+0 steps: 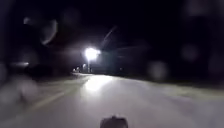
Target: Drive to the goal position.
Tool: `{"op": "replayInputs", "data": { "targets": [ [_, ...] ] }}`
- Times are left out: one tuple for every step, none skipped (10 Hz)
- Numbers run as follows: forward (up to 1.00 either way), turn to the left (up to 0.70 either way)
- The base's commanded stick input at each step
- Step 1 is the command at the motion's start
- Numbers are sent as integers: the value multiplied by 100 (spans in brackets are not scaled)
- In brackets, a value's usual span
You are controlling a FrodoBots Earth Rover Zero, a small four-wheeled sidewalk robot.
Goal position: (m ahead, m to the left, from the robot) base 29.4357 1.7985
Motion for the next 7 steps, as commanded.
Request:
{"op": "replayInputs", "data": {
  "targets": [
    [100,-4],
    [100,-5],
    [100,-4],
    [100,-3],
    [100,-2],
    [100,-2],
    [100,-3]
  ]
}}
